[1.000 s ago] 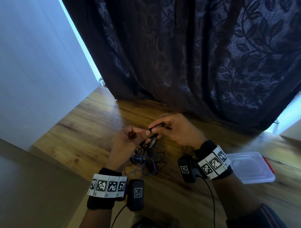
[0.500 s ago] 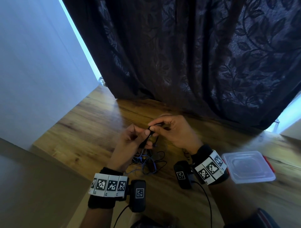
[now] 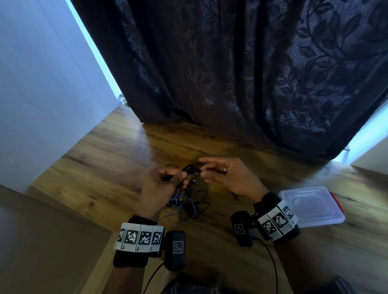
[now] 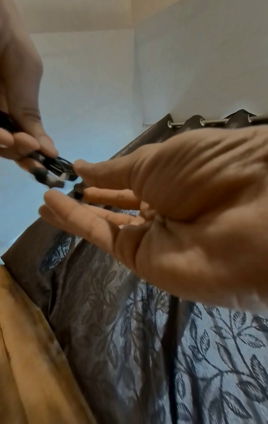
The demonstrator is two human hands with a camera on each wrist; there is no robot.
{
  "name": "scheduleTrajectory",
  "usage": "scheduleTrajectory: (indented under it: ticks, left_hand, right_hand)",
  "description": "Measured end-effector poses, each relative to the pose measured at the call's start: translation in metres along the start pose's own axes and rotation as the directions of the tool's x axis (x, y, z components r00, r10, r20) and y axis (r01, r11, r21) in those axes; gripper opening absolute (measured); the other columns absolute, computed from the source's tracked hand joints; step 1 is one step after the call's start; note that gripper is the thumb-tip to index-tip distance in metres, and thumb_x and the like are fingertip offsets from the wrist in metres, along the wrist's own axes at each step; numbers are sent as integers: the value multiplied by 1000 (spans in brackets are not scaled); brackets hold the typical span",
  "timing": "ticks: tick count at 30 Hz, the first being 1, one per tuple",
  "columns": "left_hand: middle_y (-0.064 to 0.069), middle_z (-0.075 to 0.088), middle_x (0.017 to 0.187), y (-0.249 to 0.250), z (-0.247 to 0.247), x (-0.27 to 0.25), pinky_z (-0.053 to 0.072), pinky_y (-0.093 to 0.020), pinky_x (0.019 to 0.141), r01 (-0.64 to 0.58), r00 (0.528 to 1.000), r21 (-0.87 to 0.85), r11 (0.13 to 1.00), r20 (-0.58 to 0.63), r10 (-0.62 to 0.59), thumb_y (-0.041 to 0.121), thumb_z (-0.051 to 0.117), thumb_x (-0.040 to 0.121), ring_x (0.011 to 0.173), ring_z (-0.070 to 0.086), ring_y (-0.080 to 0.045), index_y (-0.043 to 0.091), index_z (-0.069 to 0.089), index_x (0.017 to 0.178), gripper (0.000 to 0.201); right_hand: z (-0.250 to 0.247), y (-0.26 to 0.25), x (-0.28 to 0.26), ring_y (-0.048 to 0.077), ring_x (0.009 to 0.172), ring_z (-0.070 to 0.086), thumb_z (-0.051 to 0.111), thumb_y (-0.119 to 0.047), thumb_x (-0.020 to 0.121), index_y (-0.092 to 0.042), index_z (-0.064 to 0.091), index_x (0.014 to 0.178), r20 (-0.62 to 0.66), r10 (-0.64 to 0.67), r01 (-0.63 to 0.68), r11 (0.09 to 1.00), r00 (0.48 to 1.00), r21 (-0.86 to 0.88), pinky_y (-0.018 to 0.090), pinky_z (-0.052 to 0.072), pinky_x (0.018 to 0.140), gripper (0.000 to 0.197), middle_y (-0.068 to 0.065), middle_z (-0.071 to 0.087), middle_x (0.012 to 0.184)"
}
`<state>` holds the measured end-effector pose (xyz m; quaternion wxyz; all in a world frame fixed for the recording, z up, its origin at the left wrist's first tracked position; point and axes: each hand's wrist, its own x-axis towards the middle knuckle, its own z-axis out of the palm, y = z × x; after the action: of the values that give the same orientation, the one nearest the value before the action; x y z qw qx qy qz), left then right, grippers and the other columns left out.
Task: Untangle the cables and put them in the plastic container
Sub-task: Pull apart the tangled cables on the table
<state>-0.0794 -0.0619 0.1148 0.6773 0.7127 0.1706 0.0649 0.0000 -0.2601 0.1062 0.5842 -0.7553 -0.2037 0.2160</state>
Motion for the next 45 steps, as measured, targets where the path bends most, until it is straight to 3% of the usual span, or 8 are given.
scheduleTrajectory:
  ticks: [4, 10, 17, 22, 30, 35, 40, 45]
  left_hand:
    - [-6, 75, 69, -6, -9, 2, 61, -26, 67, 13, 998, -18, 1000, -59, -14, 1, 70, 86, 64, 71, -14, 5, 71, 86, 4]
    - [-1, 77, 74, -17, -24, 9, 60, -35, 72, -2, 996, 155, 988, -93, 17, 7, 72, 87, 75, 75, -18, 10, 70, 86, 3]
    - [0, 76, 77, -20, -27, 13, 61, -47, 75, -56, 994, 349, 936, -67, 85, 12, 74, 87, 77, 75, -23, 19, 68, 78, 13]
    - [0, 76, 79, -21, -27, 12, 61, -49, 78, -72, 993, 349, 935, -65, 101, 9, 75, 85, 78, 75, -21, 15, 70, 79, 10]
    - [-1, 76, 80, -24, -31, 10, 60, -53, 78, -103, 988, 355, 929, -70, 137, 10, 77, 83, 79, 75, -23, 22, 70, 77, 15]
    - [-1, 76, 80, -26, -31, 10, 59, -54, 79, -104, 988, 348, 932, -70, 136, 10, 77, 83, 80, 74, -24, 20, 71, 78, 12]
    - [-3, 75, 80, -27, -32, 10, 60, -49, 78, -78, 990, 329, 941, -85, 112, 11, 77, 84, 80, 74, -24, 22, 69, 78, 14]
    - [3, 73, 78, -20, -26, 7, 60, -34, 75, -74, 988, 350, 934, -99, 116, 12, 75, 86, 78, 72, -15, 25, 67, 79, 17]
  right_hand:
    - [-26, 24, -13, -3, 101, 68, 72, -26, 91, -29, 66, 123, -110, 125, -143, 974, 986, -177, 23, 50, 99, 33, -14, 74, 108]
    - [-64, 74, -12, 6, 100, 63, 66, -11, 95, -15, 72, 115, -346, 298, -417, 838, 890, -352, 20, 46, 96, 21, 1, 72, 115]
    - [-52, 101, 12, 14, 99, 66, 60, -15, 98, -21, 74, 104, -323, 393, -508, 708, 861, -490, 29, 54, 89, 16, 2, 71, 115]
    - [-26, 98, 31, 26, 102, 67, 68, -29, 94, -7, 70, 108, -334, 466, -574, 670, 819, -472, 40, 57, 91, 26, 10, 69, 111]
    - [-1, 96, 39, 32, 109, 64, 57, 0, 95, -4, 58, 119, -431, 526, -680, 550, 733, -485, 38, 56, 89, 24, 14, 64, 117]
    - [-7, 98, 37, 30, 101, 68, 65, -4, 89, -3, 63, 107, -431, 588, -725, 611, 684, -317, 35, 58, 80, 18, 12, 67, 107]
    - [-40, 97, 19, 15, 53, 57, 69, -10, 79, -11, 62, 61, -402, 604, -679, 731, 688, -63, 24, 43, 45, 19, 4, 63, 59]
    - [-55, 65, -9, 21, 71, 77, 65, -11, 97, -6, 56, 114, -342, 586, -431, 792, 735, 431, 24, 55, 49, 20, 12, 78, 80]
